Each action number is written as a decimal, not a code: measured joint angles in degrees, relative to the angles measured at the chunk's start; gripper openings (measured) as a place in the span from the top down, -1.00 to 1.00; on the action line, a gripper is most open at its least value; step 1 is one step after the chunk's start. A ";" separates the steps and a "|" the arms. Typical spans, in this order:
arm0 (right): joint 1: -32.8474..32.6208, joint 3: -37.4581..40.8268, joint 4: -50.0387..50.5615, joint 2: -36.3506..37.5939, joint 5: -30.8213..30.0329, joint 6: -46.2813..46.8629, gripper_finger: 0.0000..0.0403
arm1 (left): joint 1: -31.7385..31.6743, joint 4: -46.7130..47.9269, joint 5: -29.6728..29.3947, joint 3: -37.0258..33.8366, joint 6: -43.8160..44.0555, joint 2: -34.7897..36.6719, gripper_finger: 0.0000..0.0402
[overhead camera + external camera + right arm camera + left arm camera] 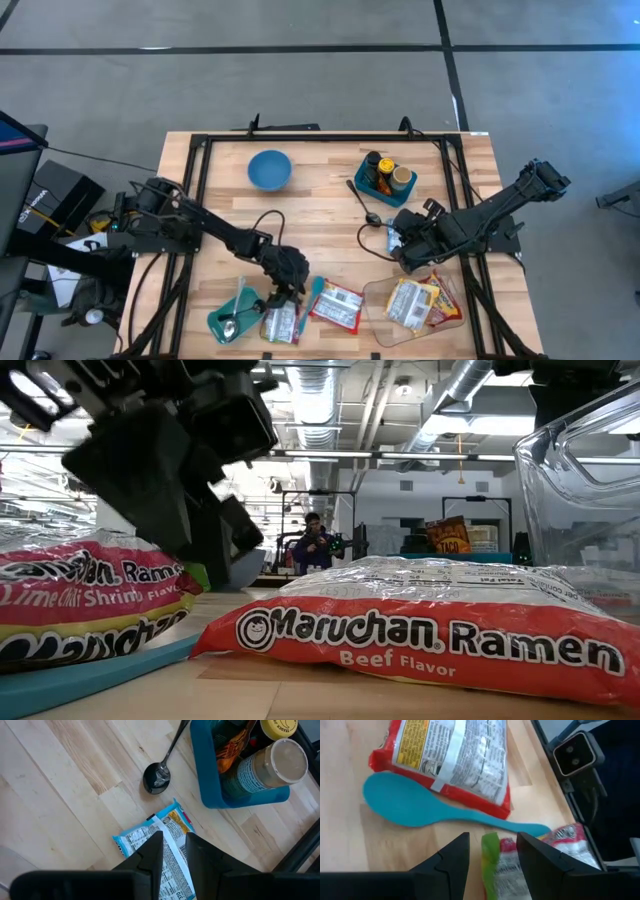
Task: Pick & Place Food Item
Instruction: Put the pink green noodle pack into the transparent bin
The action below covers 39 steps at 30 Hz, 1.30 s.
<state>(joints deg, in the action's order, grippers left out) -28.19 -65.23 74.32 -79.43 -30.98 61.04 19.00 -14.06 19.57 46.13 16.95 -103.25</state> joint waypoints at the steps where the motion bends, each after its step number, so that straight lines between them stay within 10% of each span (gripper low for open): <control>1: 0.01 0.00 0.00 0.01 0.01 0.00 0.62 | 0.00 -0.91 0.43 0.02 0.02 -0.92 0.21; 27: -0.01 0.00 0.00 0.01 0.02 -0.15 0.62 | -0.76 -0.98 5.88 0.02 1.72 -3.01 0.22; 39: -0.01 0.00 0.00 0.01 0.04 -0.15 0.62 | -0.76 -0.92 5.88 0.02 1.44 -3.01 0.66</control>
<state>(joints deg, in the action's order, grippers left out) -28.21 -65.23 74.33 -79.42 -30.94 60.88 18.24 -14.98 25.45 46.15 18.39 -106.26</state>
